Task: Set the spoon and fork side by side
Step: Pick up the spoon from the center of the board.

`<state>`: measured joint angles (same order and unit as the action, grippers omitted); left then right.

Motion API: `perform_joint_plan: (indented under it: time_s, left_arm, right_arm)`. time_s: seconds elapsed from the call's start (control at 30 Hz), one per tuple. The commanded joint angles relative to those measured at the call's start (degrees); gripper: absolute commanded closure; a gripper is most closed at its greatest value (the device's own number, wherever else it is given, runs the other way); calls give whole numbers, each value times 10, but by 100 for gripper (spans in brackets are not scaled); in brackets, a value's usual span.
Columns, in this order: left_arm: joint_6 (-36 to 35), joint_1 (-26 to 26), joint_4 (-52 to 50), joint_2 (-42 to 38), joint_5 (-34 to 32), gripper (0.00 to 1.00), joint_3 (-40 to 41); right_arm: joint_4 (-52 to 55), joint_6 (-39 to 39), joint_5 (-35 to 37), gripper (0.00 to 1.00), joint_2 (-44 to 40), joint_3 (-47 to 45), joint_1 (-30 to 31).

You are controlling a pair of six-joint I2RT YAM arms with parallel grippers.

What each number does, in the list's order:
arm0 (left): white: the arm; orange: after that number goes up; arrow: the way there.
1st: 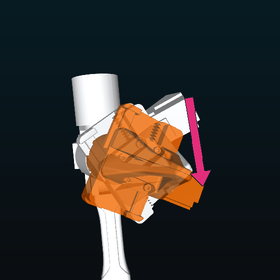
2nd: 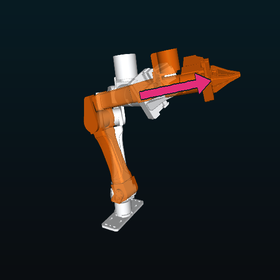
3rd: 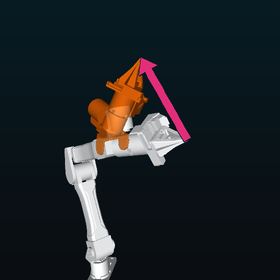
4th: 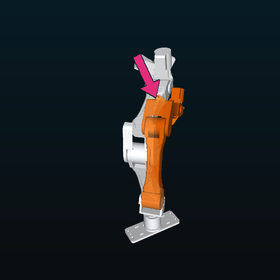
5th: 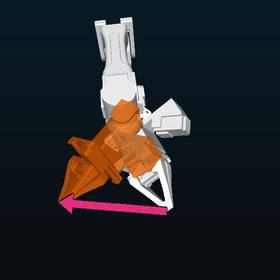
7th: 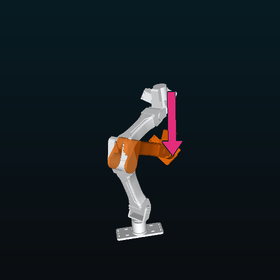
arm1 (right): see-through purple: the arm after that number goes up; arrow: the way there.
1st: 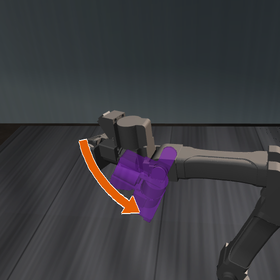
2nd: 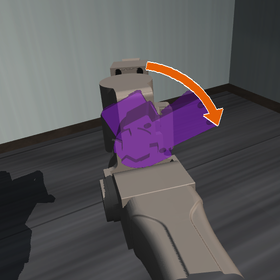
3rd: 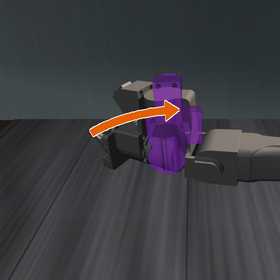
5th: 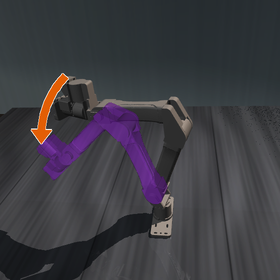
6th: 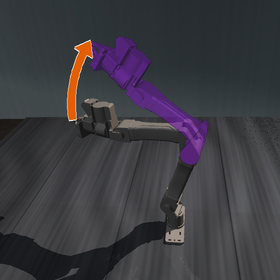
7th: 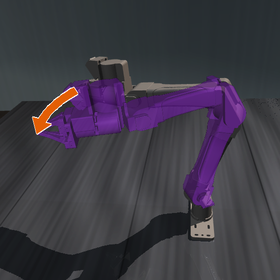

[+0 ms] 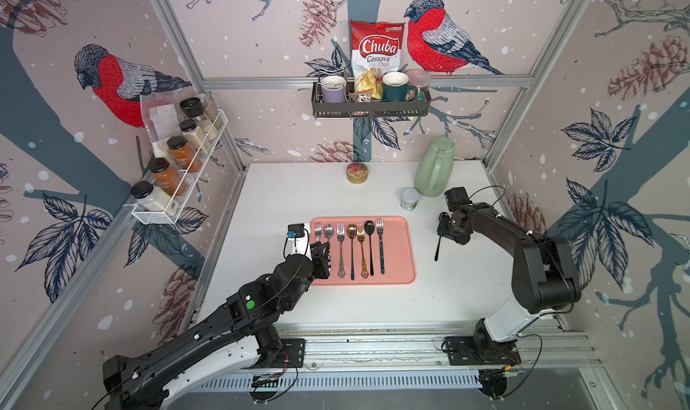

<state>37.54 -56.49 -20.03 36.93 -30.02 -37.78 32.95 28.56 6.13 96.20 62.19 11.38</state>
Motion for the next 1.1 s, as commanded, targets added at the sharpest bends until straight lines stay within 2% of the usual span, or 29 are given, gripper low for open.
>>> perform_joint_plan:
  time_s: [0.0, 0.2, 0.37, 0.53, 0.6, 0.8, 1.07]
  left_arm:
    - [-3, -1, -7, -5, -10, 72, 3]
    - [-6, -1, -5, -2, -9, 72, 3]
    - [-7, -1, -5, -1, -8, 71, 2]
    - [-8, -1, -5, -1, -7, 71, -1]
    - [-9, -1, -5, -1, -6, 71, -2]
    - [-10, -1, -5, 2, -6, 71, -2]
    - [-10, -1, -11, -1, -3, 71, -8]
  right_arm:
    - [-4, -10, -5, 55, 23, 15, 0]
    - [-8, -14, -12, 60, 74, 39, 3]
    - [-6, -22, -12, 75, 102, 54, 3]
    - [-6, -21, -12, 77, 117, 55, 2]
    - [-6, -22, -14, 80, 120, 54, 2]
    - [13, -32, -6, 94, 79, 53, 15]
    - [59, -45, 11, 100, 10, 62, 52]
